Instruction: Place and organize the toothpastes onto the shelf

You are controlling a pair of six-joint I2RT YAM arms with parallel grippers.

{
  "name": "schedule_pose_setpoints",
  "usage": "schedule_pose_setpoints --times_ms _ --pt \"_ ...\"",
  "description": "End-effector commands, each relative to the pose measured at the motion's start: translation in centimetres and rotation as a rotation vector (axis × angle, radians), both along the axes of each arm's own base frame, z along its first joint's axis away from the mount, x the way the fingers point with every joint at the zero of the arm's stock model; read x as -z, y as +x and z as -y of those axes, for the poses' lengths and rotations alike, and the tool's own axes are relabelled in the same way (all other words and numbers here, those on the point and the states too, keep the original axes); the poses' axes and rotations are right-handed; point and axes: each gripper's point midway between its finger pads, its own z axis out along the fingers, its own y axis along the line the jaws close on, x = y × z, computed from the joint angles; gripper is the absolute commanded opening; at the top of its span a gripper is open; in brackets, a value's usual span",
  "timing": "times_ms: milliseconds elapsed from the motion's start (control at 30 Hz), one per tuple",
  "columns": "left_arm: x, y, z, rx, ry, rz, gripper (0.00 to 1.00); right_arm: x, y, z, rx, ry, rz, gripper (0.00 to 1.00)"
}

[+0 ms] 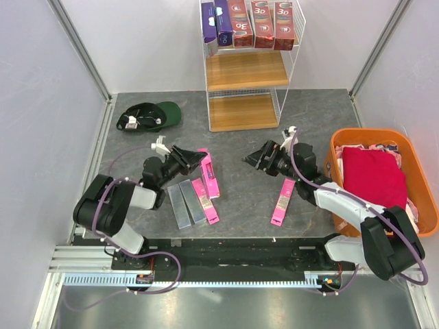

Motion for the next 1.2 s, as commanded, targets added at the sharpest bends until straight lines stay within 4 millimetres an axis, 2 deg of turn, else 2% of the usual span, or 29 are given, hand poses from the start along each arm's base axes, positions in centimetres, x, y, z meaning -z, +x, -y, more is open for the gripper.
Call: schedule_pose_setpoints --times_ms 0,67,100,133,167,233,267,333,367,400,467,533,633,700,867,1033,1167 --pt "-5.6 -0.7 -1.5 -0.048 -0.308 0.126 0.08 -1.6 -2.4 -2.4 -0.092 0.070 0.071 0.98" --pt "-4.2 -0.7 -1.7 -0.062 -0.337 0.057 0.05 -1.4 -3.6 -3.8 -0.129 0.096 0.065 0.98" --pt "-4.0 -0.5 -1.9 -0.082 -0.340 0.048 0.05 -0.9 -3.8 -4.0 -0.114 0.109 0.045 0.98" --pt "-3.9 -0.5 -2.1 -0.093 -0.336 0.050 0.04 -0.9 -4.8 -5.0 -0.146 0.123 0.042 0.98" --pt "-3.5 -0.7 -2.4 -0.109 -0.327 0.043 0.04 0.0 -5.4 -5.4 -0.157 0.122 0.018 0.98" --pt "-3.9 -0.8 -3.1 -0.145 -0.335 0.056 0.04 0.1 -6.6 -6.8 -0.185 0.155 0.001 0.98" --pt "-3.8 -1.0 -3.3 -0.155 -0.330 0.056 0.04 1.1 -7.1 -7.3 -0.200 0.155 -0.032 0.98" --pt "-4.0 -1.1 -3.7 -0.168 -0.332 0.065 0.04 1.0 -8.4 -8.7 -0.238 0.208 -0.074 0.98" --pt "-4.0 -1.1 -3.8 -0.173 -0.326 0.070 0.04 1.9 -8.9 -9.1 -0.253 0.215 -0.109 0.98" --pt "-4.1 -1.1 -3.9 -0.177 -0.326 0.075 0.04 1.4 -9.2 -9.7 -0.269 0.246 -0.108 0.98" --pt "-4.3 -1.2 -4.0 -0.180 -0.324 0.082 0.03 2.3 -10.5 -10.9 -0.301 0.264 -0.177 0.98" --pt "-4.4 -1.3 -4.0 -0.181 -0.325 0.087 0.03 2.0 -11.3 -11.7 -0.320 0.303 -0.200 0.98" --pt "-4.7 -1.4 -4.3 -0.192 -0.321 0.102 0.03 2.3 -12.0 -12.5 -0.325 0.328 -0.238 0.98" --pt "-4.8 -1.5 -4.3 -0.190 -0.315 0.113 0.03 1.7 -12.3 -13.0 -0.339 0.363 -0.226 0.98" --pt "-5.4 -1.7 -4.3 -0.183 -0.322 0.129 0.02 1.8 -12.2 -13.8 -0.337 0.415 -0.255 0.95" --pt "-6.0 -1.9 -4.3 -0.177 -0.333 0.138 0.02 1.9 -11.9 -14.2 -0.334 0.454 -0.250 0.75" --pt "-6.4 -2.2 -4.5 -0.180 -0.338 0.150 0.02 1.0 -11.4 -14.4 -0.324 0.506 -0.230 0.63"
